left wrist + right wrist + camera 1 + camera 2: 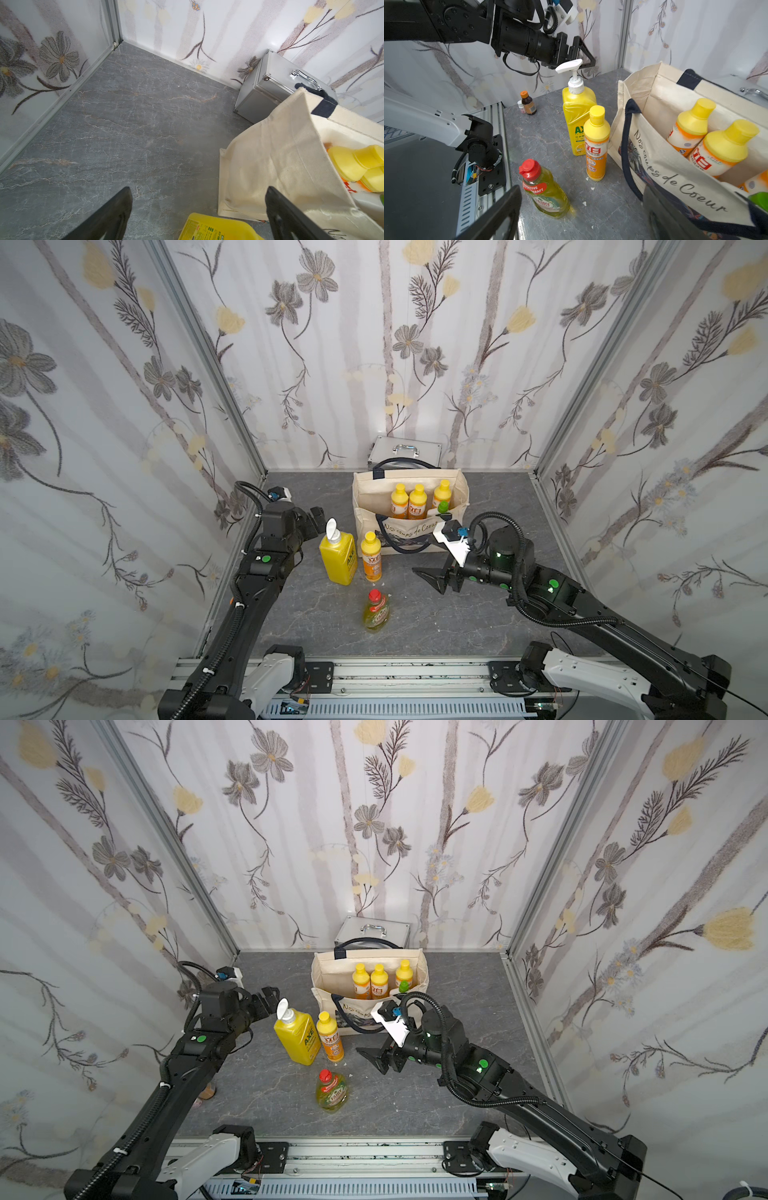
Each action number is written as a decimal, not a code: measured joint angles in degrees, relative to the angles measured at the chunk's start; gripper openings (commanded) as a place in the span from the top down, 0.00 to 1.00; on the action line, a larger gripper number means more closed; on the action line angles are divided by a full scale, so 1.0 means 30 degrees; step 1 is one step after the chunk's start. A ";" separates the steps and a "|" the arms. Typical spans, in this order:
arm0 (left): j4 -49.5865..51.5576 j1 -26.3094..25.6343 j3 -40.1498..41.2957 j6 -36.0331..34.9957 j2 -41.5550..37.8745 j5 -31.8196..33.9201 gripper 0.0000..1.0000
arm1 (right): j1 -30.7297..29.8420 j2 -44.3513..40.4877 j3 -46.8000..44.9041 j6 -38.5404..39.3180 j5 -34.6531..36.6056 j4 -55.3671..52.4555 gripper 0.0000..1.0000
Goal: Pack dish soap into the shopping bag
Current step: Pick up the bottle of dish soap at the center of the board.
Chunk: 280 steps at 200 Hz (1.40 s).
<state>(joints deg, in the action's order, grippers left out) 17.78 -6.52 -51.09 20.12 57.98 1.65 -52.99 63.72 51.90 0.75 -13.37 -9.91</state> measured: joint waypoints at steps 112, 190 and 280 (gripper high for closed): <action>0.0007 0.0000 0.0299 -0.0073 -0.0510 0.0080 0.00 | -0.3053 0.6244 -0.1333 -0.0860 -0.1231 0.6149 0.10; 0.0015 0.0000 0.0357 -0.0051 -0.0525 0.0073 0.00 | -0.3657 0.8123 -0.1224 -0.0517 -0.1523 0.7417 0.15; 0.0080 0.0000 0.0029 -0.0007 -0.0452 0.0073 0.00 | -0.3694 0.9763 0.0270 -0.0044 -0.1719 0.6543 0.15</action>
<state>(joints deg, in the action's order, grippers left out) 18.02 -6.52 -51.00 20.10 56.62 1.87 -64.07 93.01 52.71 0.62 -18.52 9.72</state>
